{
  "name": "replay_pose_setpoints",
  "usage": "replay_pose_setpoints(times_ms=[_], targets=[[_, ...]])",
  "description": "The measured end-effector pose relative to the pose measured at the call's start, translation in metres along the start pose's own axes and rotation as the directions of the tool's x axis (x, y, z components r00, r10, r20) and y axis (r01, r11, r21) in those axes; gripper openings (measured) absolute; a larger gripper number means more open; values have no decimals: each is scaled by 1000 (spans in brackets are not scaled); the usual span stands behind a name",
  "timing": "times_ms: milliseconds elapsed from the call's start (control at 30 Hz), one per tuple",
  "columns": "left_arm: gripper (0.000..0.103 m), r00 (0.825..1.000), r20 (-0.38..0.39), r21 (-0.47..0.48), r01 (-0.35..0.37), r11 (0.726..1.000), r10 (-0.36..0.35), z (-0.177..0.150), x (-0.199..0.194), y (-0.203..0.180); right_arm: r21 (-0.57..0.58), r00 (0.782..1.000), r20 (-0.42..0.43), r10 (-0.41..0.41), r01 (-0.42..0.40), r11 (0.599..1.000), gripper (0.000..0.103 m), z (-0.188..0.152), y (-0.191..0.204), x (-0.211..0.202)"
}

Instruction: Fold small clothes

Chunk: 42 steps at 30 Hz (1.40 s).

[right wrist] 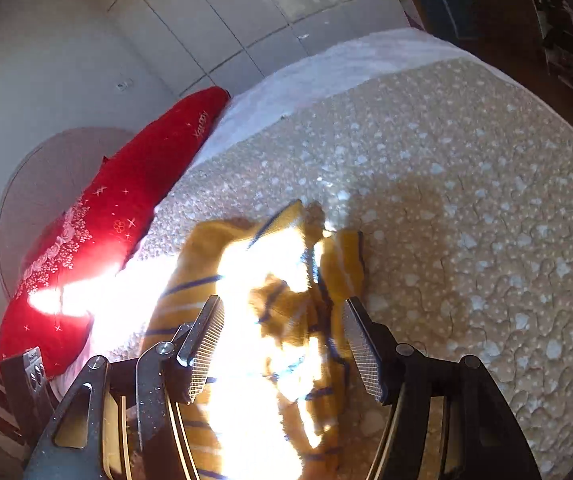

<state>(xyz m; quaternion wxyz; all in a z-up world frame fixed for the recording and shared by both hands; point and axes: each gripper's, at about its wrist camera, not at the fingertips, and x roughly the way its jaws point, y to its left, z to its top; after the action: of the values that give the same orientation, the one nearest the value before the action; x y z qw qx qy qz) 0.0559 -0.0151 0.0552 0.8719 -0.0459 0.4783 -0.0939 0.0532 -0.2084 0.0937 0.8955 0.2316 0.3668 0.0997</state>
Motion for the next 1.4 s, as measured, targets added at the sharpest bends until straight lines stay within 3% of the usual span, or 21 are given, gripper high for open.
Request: replay_pose_setpoints(times_ms=[167, 267, 333, 400, 433, 467, 533, 600, 633, 733, 967, 1267, 1400], targets=[[74, 990, 106, -22, -94, 995, 96, -12, -34, 7, -93, 995, -83, 57, -65, 994, 61, -13, 35, 18], [81, 967, 188, -41, -165, 985, 170, -20, -57, 12, -58, 990, -142, -24, 16, 998, 58, -31, 18, 46], [85, 945, 244, -50, -213, 976, 219, -23, -70, 15, -57, 988, -133, -84, 77, 995, 45, -40, 9, 53], [89, 910, 314, -64, -264, 962, 270, -28, -86, 16, -57, 991, -101, -88, 82, 995, 45, -44, 12, 42], [94, 884, 360, -76, -290, 954, 297, -31, -94, 16, -52, 991, -94, -90, 85, 995, 46, -46, 14, 36], [101, 853, 411, -92, -314, 945, 323, -34, -102, 16, -50, 992, -87, -88, 84, 995, 46, -49, 16, 30], [103, 791, 495, -118, -350, 929, 361, -39, -116, 14, -61, 993, -70, -93, 89, 994, 48, -55, 23, 15], [103, 767, 524, -126, -360, 924, 370, -41, -126, 11, -75, 994, -56, -99, 94, 993, 50, -63, 27, 3], [103, 769, 525, -126, -355, 926, 366, -42, -129, 10, -76, 994, -49, -100, 96, 992, 52, -68, 29, -2], [103, 794, 517, -109, -308, 945, 318, -44, -134, 9, -69, 994, -32, -108, 106, 992, 55, -80, 30, -15], [103, 822, 484, -99, -291, 952, 301, -53, -137, 1, -65, 990, -34, -136, 133, 989, 56, -108, 31, -31], [103, 828, 470, -92, -298, 950, 305, -61, -135, -5, -59, 978, -26, -206, 204, 977, 63, -138, 28, -43], [103, 818, 480, -92, -311, 946, 316, -66, -139, -8, -89, 969, -20, -247, 244, 966, 66, -147, 31, -47]])
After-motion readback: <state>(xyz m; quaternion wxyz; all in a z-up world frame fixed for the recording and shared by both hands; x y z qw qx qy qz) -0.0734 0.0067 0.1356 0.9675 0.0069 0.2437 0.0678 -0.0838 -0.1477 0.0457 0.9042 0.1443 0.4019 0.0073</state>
